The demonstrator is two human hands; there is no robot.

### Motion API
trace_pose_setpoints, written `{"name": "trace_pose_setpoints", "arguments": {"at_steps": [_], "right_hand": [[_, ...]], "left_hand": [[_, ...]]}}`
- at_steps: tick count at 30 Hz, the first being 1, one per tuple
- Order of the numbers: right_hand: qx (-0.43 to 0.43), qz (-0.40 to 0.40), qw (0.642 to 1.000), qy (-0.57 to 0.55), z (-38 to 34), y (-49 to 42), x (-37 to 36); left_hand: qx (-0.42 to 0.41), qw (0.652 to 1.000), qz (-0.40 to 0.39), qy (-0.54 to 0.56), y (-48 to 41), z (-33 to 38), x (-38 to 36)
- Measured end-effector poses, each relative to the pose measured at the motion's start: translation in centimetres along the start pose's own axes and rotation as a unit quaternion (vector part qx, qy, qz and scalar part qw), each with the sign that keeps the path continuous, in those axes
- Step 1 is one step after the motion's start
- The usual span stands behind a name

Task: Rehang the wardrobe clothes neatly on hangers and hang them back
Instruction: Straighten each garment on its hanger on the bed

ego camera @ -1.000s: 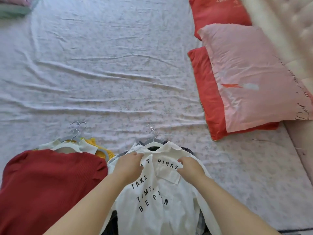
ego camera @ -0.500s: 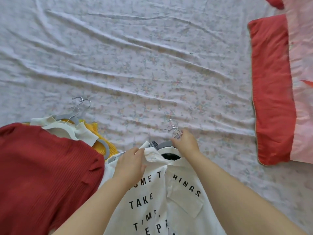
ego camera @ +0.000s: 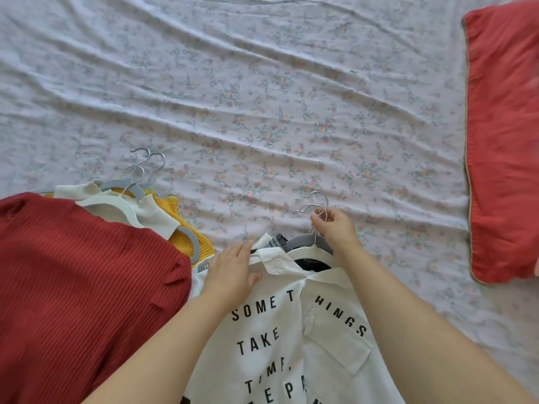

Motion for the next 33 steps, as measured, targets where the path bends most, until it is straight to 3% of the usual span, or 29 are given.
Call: {"name": "trace_pose_setpoints", "arguments": {"at_steps": [8, 17, 26, 33], "right_hand": [[0.054, -0.032, 0.987, -0.147, -0.9, 7.7, 3.0], [0.085, 0.127, 0.957, -0.246, -2.0, 21.3, 7.8], [0.137, 0.193, 0.94, -0.246, -4.0, 34.8, 7.4], [0.175, 0.251, 0.917, -0.256, -2.6, 43.0, 7.2]], "left_hand": [[-0.056, 0.998, 0.011, -0.006, 1.5, 0.4, 1.7], [-0.196, 0.98, 0.035, 0.011, 8.6, 4.5, 7.6], [-0.276, 0.949, 0.076, 0.13, 20.3, 5.1, 12.8], [-0.318, 0.928, 0.137, 0.137, 26.2, 5.9, 13.9]]}}
Point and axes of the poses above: each hand's wrist, its own y-axis away from the middle knuckle, its own x-axis out of the back of the hand, z = x × y, the point moved 2 cm from there along -y, towards the middle knuckle, and after that the axes turned 8 degrees about -x, right-handed, at the moved point
